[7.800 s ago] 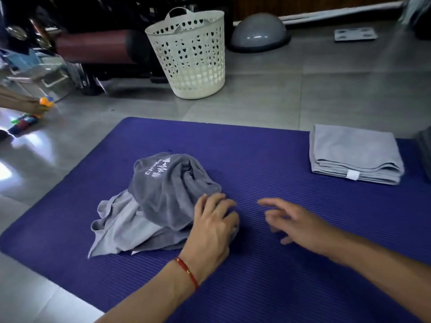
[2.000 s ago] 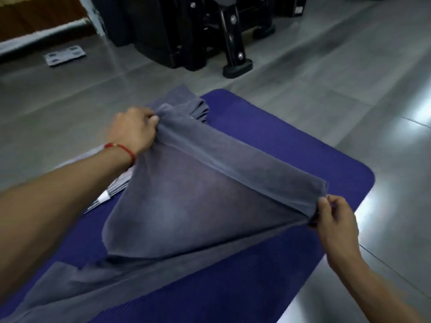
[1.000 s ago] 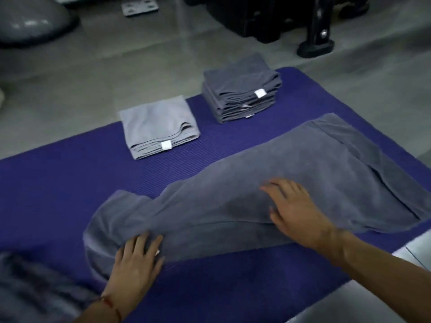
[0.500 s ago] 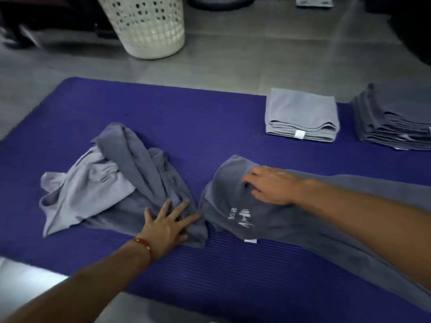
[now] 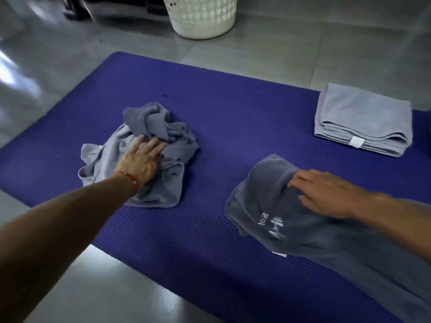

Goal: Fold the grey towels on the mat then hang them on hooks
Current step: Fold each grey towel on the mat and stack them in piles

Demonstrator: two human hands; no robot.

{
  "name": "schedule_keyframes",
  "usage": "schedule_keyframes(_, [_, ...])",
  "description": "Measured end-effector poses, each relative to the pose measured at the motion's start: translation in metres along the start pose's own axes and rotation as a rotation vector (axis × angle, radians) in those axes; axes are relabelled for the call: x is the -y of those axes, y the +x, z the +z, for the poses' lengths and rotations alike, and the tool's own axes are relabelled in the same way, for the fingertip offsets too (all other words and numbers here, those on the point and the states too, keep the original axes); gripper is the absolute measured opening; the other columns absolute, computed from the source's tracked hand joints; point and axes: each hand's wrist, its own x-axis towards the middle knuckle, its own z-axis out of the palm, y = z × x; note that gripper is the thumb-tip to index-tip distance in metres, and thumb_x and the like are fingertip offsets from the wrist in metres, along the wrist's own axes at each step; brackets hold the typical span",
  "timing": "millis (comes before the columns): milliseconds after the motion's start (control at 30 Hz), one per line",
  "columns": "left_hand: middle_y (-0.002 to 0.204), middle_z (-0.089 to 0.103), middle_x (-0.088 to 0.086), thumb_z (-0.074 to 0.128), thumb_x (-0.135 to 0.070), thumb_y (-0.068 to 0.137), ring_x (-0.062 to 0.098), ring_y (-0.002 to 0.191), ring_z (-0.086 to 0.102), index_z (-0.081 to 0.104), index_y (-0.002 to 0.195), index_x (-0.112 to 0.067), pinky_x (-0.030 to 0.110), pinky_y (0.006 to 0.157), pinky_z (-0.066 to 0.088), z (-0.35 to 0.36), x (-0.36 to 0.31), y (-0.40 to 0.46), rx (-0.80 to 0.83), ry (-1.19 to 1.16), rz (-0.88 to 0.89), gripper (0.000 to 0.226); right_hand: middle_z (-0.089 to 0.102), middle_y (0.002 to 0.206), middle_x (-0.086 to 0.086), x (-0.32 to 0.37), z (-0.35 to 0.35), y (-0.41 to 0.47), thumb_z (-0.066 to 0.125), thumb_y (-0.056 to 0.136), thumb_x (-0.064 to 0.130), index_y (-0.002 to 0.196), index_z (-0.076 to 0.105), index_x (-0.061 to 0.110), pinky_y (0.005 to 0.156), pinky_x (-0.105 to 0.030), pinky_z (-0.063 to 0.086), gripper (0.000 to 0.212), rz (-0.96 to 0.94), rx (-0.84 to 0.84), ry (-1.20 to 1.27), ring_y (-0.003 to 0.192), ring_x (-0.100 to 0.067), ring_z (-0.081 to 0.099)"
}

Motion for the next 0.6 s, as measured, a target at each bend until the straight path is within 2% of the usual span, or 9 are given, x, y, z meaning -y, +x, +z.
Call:
schedule_keyframes(67, [0.168, -0.014, -0.002, 0.024, -0.038, 0.108, 0.028, 0.155, -0.011, 0.015, 0.160, -0.026, 0.056, 0.123, 0.002, -0.007, -0.011, -0.001, 0.164, -0.064, -0.159, 0.054, 0.042, 0.143, 0.008, -0.002, 0.008, 0.008, 0.049, 0.099, 0.036, 0.142, 0.043, 0.033, 0.101, -0.041, 0.045, 0.043, 0.053, -0.061, 0.073, 0.124, -0.019, 0.048])
schedule_keyframes(100, [0.168, -0.015, 0.000, 0.029, -0.036, 0.108, 0.029, 0.154, -0.013, 0.014, 0.160, -0.025, 0.057, 0.123, 0.002, -0.012, -0.024, -0.005, 0.187, -0.151, -0.203, 0.056, 0.040, 0.146, 0.006, -0.001, 0.010, 0.013, 0.050, 0.099, 0.035, 0.143, 0.043, 0.032, 0.101, -0.044, 0.046, 0.045, 0.082, -0.084, 0.111, 0.126, -0.020, 0.048])
schedule_keyframes(133, [0.169, -0.009, 0.005, 0.036, -0.032, 0.105, 0.032, 0.155, -0.008, 0.020, 0.159, -0.021, 0.058, 0.123, 0.008, -0.018, -0.039, -0.011, 0.131, -0.237, -0.244, 0.057, 0.037, 0.150, 0.004, 0.000, 0.013, 0.021, 0.051, 0.099, 0.035, 0.145, 0.042, 0.030, 0.102, -0.044, 0.046, 0.048, 0.122, -0.096, 0.153, 0.129, -0.023, 0.047])
schedule_keyframes(200, [0.163, 0.020, 0.020, 0.052, -0.020, 0.094, 0.042, 0.149, 0.020, 0.044, 0.144, -0.010, 0.059, 0.115, 0.030, -0.030, -0.075, -0.029, -0.131, -0.399, -0.285, 0.052, 0.032, 0.155, -0.004, 0.000, 0.016, 0.036, 0.051, 0.100, 0.033, 0.150, 0.037, 0.025, 0.105, -0.047, 0.045, 0.053, 0.216, -0.099, 0.245, 0.133, -0.031, 0.046])
schedule_keyframes(267, [0.145, 0.043, 0.022, 0.053, -0.017, 0.086, 0.044, 0.131, 0.044, 0.055, 0.127, -0.006, 0.055, 0.101, 0.045, -0.039, -0.116, -0.048, -0.375, -0.557, -0.120, 0.042, 0.037, 0.153, -0.011, -0.002, 0.019, 0.053, 0.049, 0.102, 0.034, 0.152, 0.034, 0.018, 0.105, -0.051, 0.044, 0.055, 0.294, -0.078, 0.330, 0.133, -0.036, 0.047])
schedule_keyframes(300, [0.140, 0.049, 0.017, 0.050, -0.022, 0.087, 0.039, 0.124, 0.050, 0.056, 0.126, -0.008, 0.051, 0.097, 0.048, -0.046, -0.139, -0.057, -0.387, -0.629, -0.033, 0.042, 0.041, 0.150, -0.013, -0.002, 0.021, 0.061, 0.048, 0.103, 0.035, 0.151, 0.034, 0.014, 0.105, -0.052, 0.043, 0.054, 0.331, -0.058, 0.357, 0.133, -0.037, 0.047])
schedule_keyframes(400, [0.127, 0.050, 0.003, 0.052, -0.043, 0.092, 0.023, 0.109, 0.049, 0.047, 0.138, -0.017, 0.043, 0.092, 0.050, -0.064, -0.193, -0.058, -0.141, -0.990, -0.069, 0.053, 0.048, 0.140, -0.018, 0.004, 0.022, 0.076, 0.047, 0.105, 0.036, 0.142, 0.040, 0.008, 0.103, -0.051, 0.044, 0.047, 0.435, -0.077, 0.322, 0.128, -0.037, 0.048])
schedule_keyframes(500, [0.126, 0.048, 0.002, 0.061, -0.051, 0.091, 0.021, 0.114, 0.045, 0.038, 0.147, -0.014, 0.038, 0.101, 0.044, -0.075, -0.218, -0.036, 0.045, -1.194, -0.237, 0.071, 0.053, 0.136, -0.019, 0.013, 0.023, 0.083, 0.056, 0.101, 0.034, 0.135, 0.046, 0.004, 0.100, -0.050, 0.043, 0.046, 0.523, -0.175, 0.333, 0.126, -0.038, 0.052])
schedule_keyframes(600, [0.098, 0.061, 0.000, 0.070, -0.034, 0.088, 0.015, 0.090, 0.056, 0.056, 0.118, -0.014, 0.022, 0.076, 0.049, -0.091, -0.218, -0.022, 0.113, -1.430, -0.312, 0.039, 0.065, 0.122, -0.014, 0.011, 0.017, 0.086, 0.063, 0.096, 0.036, 0.118, 0.061, 0.010, 0.097, -0.049, 0.044, 0.034, 0.595, -0.268, 0.429, 0.119, -0.038, 0.058])
